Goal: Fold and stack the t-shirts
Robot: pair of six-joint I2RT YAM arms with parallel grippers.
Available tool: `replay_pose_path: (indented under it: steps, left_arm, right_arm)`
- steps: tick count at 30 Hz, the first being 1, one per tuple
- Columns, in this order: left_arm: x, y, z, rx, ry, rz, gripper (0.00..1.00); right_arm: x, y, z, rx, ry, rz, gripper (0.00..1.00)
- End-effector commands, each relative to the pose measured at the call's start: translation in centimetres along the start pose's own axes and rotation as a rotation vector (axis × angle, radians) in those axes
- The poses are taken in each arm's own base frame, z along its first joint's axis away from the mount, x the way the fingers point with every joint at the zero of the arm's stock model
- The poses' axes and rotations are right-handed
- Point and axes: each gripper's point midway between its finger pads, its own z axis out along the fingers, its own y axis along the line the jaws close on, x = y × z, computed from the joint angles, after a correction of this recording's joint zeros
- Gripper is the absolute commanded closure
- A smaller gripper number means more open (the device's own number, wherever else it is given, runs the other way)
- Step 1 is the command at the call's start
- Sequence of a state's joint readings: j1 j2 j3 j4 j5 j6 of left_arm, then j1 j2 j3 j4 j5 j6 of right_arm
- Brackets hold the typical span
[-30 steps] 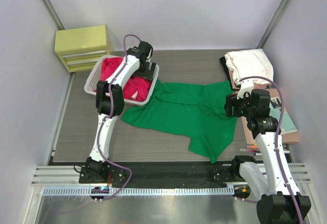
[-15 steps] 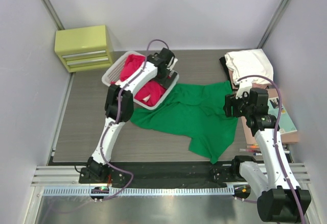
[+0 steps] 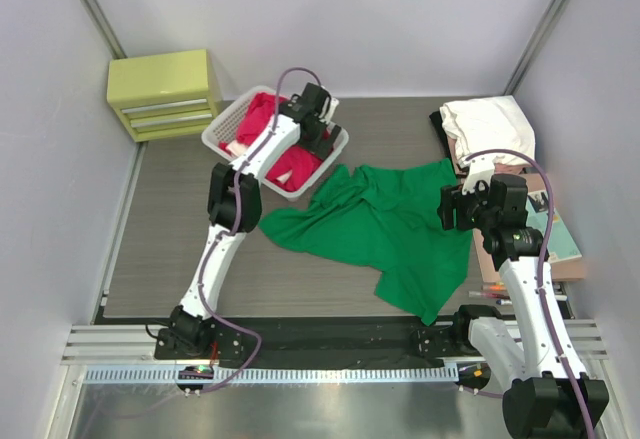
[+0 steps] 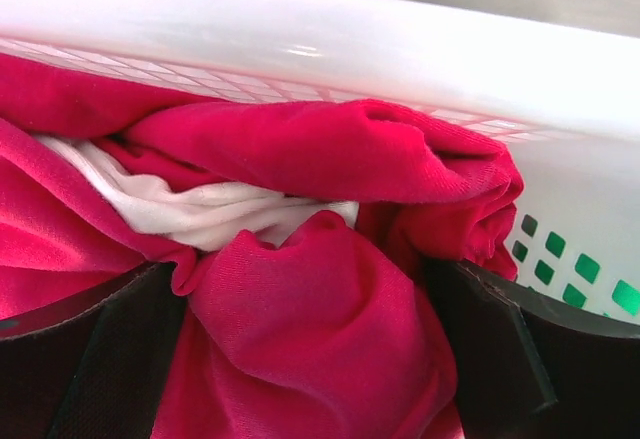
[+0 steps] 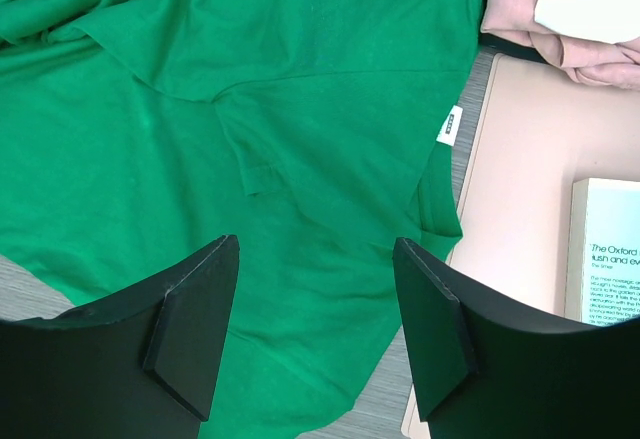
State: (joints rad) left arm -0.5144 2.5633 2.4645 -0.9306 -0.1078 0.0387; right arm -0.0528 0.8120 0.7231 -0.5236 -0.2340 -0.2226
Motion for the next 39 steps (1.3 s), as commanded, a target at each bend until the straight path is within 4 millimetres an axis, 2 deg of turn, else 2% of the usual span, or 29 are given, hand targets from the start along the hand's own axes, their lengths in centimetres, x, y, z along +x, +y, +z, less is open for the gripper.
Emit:
replay_pose_path:
  steps: [1, 5, 7, 14, 15, 16, 17, 20, 22, 24, 25, 26, 27, 28, 29, 30, 31, 32, 33, 34, 35, 36, 37, 38, 39]
  left_arm:
    - [5.8, 7.4, 3.4, -0.081, 0.162, -0.119, 0.01]
    - [5.2, 9.2, 2.7, -0.099, 0.126, -0.113, 0.01]
    - [5.2, 9.1, 2.6, -0.091, 0.116, -0.103, 0.01]
    - [3.3, 8.7, 1.0, -0.083, 0.050, -0.110, 0.01]
    - [1.3, 9.1, -0.4, -0.097, -0.024, -0.108, 0.01]
    - [1.5, 8.8, -0.5, -0.097, -0.028, -0.098, 0.01]
    - [0.6, 8.5, -1.4, -0.102, -0.059, -0.089, 0.01]
    - [-3.4, 8.2, -6.2, -0.106, -0.187, -0.086, 0.01]
    - [-6.6, 8.4, -11.4, -0.106, -0.298, -0.095, 0.01]
    - [-8.4, 8.3, -15.3, -0.100, -0.365, -0.113, 0.01]
    - [-9.3, 8.5, -18.8, -0.102, -0.418, -0.123, 0.00]
    - [-9.7, 8.7, -21.0, -0.106, -0.454, -0.133, 0.00]
    - [-9.1, 9.1, -21.6, -0.132, -0.451, -0.144, 0.00]
    - [-9.7, 9.9, -25.9, -0.164, -0.535, -0.157, 0.00]
    - [-9.5, 10.6, -27.3, -0.200, -0.559, -0.170, 0.00]
    - [-7.4, 11.7, -26.4, -0.277, -0.508, -0.186, 0.00]
    - [-6.8, 13.2, -30.2, -0.336, -0.564, -0.216, 0.00]
    - [-6.4, 14.5, -31.2, -0.383, -0.600, -0.247, 0.00]
    - [-3.8, 15.4, -30.1, -0.415, -0.551, -0.269, 0.00]
    - [-1.9, 18.3, -31.1, -0.465, -0.562, -0.362, 0.00]
    - [-0.9, 19.8, -35.5, -0.497, -0.670, -0.424, 0.00]
    - [1.9, 20.6, -34.0, -0.502, -0.629, -0.457, 0.00]
    - [4.0, 22.6, -34.9, -0.530, -0.639, -0.505, 0.00]
    - [5.3, 22.8, -38.0, -0.559, -0.705, -0.520, 0.00]
    - [7.2, 22.8, -36.9, -0.574, -0.669, -0.518, 0.00]
  right_arm:
    - [-0.8, 0.1, 0.0, -0.012, -0.030, -0.022, 0.31]
    - [-0.9, 0.2, 0.0, -0.016, -0.035, -0.025, 0.31]
    - [-0.9, 0.2, -0.1, -0.016, -0.034, -0.025, 0.31]
    - [-0.8, 0.2, 0.0, -0.022, -0.029, -0.025, 0.31]
    - [-0.8, 0.2, 0.1, -0.020, -0.029, -0.025, 0.31]
    - [-0.7, 0.2, 0.2, -0.023, -0.022, -0.023, 0.31]
    - [-0.8, 0.2, 0.2, -0.021, -0.023, -0.023, 0.31]
    - [-0.8, 0.2, 0.2, -0.025, -0.022, -0.024, 0.31]
    - [-0.7, 0.2, 0.2, -0.023, -0.022, -0.024, 0.31]
    - [-0.8, 0.3, 0.1, -0.025, -0.027, -0.026, 0.31]
    - [-0.8, 0.3, 0.1, -0.027, -0.027, -0.027, 0.31]
    - [-0.8, 0.4, 0.0, -0.031, -0.031, -0.028, 0.31]
    - [-0.8, 0.5, 0.0, -0.033, -0.033, -0.030, 0.31]
    - [-0.9, 0.5, 0.0, -0.036, -0.035, -0.032, 0.31]
    - [-0.9, 0.5, 0.0, -0.036, -0.035, -0.030, 0.31]
    - [-0.8, 0.5, 0.1, -0.034, -0.032, -0.028, 0.31]
    - [-0.8, 0.1, 0.1, -0.017, -0.030, -0.028, 0.31]
    - [-0.8, -0.1, 0.1, -0.004, -0.024, -0.024, 0.31]
    - [-0.8, -0.4, 0.2, 0.012, -0.021, -0.022, 0.31]
    - [-0.7, -0.6, 0.4, 0.019, -0.006, -0.019, 0.31]
    - [-1.4, -0.6, 0.3, 0.013, -0.017, -0.022, 0.31]
    - [-2.0, -0.3, 0.4, -0.007, -0.026, -0.021, 0.31]
    - [-2.3, 0.0, 0.9, -0.037, -0.016, -0.015, 0.31]
    - [-4.6, 0.7, 0.7, -0.086, -0.062, -0.012, 0.30]
    - [-5.6, 0.9, 1.2, -0.108, -0.063, 0.006, 0.30]
